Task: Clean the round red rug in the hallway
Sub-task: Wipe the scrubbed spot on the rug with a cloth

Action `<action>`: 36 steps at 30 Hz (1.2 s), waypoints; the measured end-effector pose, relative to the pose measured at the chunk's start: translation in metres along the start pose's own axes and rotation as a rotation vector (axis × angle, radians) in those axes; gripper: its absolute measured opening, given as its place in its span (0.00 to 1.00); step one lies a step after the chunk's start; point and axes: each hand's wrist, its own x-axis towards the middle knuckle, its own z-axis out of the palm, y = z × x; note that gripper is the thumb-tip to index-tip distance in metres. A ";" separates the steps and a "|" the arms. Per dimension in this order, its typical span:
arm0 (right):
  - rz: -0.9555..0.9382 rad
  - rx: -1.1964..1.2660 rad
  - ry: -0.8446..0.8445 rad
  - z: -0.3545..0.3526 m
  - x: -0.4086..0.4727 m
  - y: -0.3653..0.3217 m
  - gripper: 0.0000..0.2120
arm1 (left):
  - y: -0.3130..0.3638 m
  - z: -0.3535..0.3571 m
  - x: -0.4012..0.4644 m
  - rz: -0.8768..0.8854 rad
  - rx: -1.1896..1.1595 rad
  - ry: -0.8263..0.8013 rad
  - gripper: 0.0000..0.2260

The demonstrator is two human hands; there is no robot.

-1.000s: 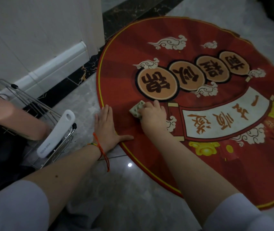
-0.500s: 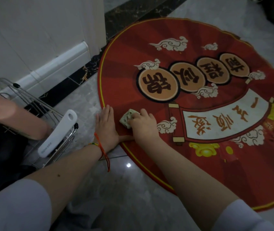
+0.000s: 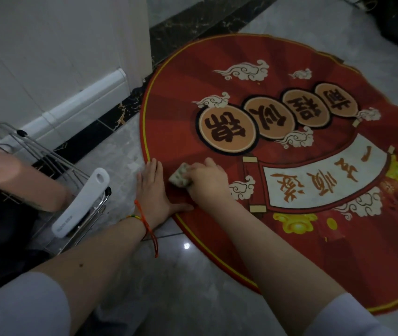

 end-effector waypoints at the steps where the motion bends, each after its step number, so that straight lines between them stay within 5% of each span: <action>1: 0.075 -0.014 0.060 -0.002 0.008 0.005 0.16 | 0.000 0.001 0.001 -0.002 0.016 0.015 0.66; 6: 0.285 -0.050 0.063 0.005 0.029 0.008 0.13 | -0.001 0.002 0.001 -0.008 0.024 0.034 0.66; 11: 0.117 -0.106 -0.003 -0.007 0.036 -0.014 0.15 | -0.004 0.003 0.002 -0.004 0.010 0.024 0.70; 14: -0.064 -0.083 0.017 0.003 0.024 -0.037 0.13 | -0.003 0.004 0.001 0.009 0.005 0.057 0.61; 23: -0.134 0.027 -0.172 -0.003 -0.005 -0.022 0.14 | -0.004 -0.001 0.003 0.001 -0.004 0.015 0.60; 31: 0.006 0.074 -0.355 -0.027 -0.010 -0.023 0.18 | 0.010 -0.005 -0.007 -0.051 0.067 0.010 0.56; 36: 0.157 0.411 0.031 -0.038 -0.007 -0.031 0.15 | 0.010 0.003 -0.020 -0.084 0.064 0.078 0.52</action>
